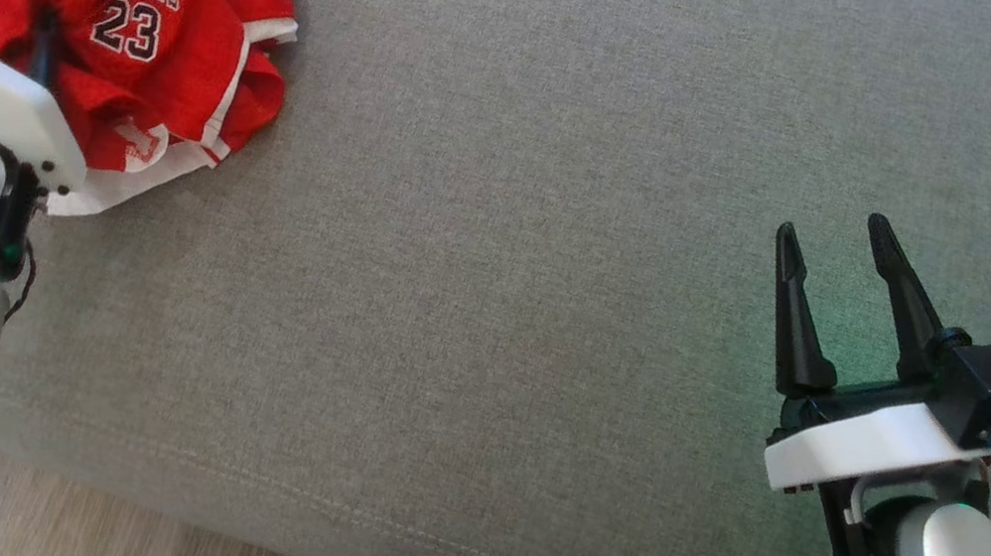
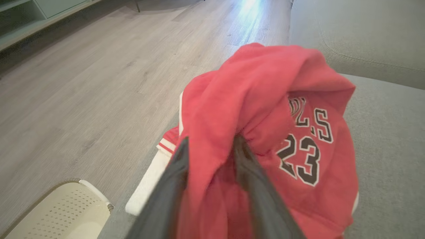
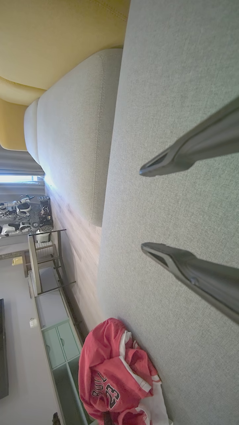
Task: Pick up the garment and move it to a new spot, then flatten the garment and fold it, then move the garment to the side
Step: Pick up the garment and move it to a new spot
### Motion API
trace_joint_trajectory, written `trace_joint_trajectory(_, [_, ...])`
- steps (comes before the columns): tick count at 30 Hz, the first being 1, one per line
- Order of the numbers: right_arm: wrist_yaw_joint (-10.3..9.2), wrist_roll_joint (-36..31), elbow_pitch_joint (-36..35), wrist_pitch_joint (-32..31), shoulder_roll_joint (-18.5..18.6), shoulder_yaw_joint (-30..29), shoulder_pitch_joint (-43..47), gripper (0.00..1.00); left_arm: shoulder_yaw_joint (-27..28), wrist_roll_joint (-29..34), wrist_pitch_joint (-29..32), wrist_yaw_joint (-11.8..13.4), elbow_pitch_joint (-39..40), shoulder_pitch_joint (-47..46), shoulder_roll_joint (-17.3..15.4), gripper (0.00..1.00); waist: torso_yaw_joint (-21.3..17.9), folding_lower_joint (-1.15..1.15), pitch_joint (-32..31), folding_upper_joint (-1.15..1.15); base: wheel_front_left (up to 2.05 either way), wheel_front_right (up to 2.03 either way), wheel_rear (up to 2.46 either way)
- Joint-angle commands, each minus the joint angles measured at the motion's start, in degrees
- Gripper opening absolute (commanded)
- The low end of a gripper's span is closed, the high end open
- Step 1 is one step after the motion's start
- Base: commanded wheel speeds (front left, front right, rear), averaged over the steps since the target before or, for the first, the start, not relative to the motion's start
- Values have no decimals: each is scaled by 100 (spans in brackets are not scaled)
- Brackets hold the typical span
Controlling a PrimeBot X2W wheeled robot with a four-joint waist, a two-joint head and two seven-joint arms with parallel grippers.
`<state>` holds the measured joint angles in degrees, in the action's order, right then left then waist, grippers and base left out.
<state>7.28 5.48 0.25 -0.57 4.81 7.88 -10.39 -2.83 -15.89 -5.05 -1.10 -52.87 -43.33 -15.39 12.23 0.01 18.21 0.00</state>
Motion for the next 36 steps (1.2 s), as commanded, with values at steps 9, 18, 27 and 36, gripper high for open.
trace_joint_trajectory(9, [21,62,-48,112,-5,70,-115,100,-3,162,-730,1,148,-603,-472,0,-20,-1,-350,0,0,0,0])
trace_joint_trajectory(18, [21,127,62,235,-99,-82,173,100,-112,329,-978,53,1641,-445,-493,0,-137,-1,-1063,0,0,0,0])
trace_joint_trajectory(27, [21,221,61,266,-164,-77,472,100,-256,317,-642,193,3659,798,-417,0,-585,-1,-1529,0,0,0,0])
trace_joint_trajectory(36, [21,222,-83,280,-186,-169,511,100,-633,253,34,427,5535,2284,-130,0,-1314,-1,-1407,0,0,0,0])
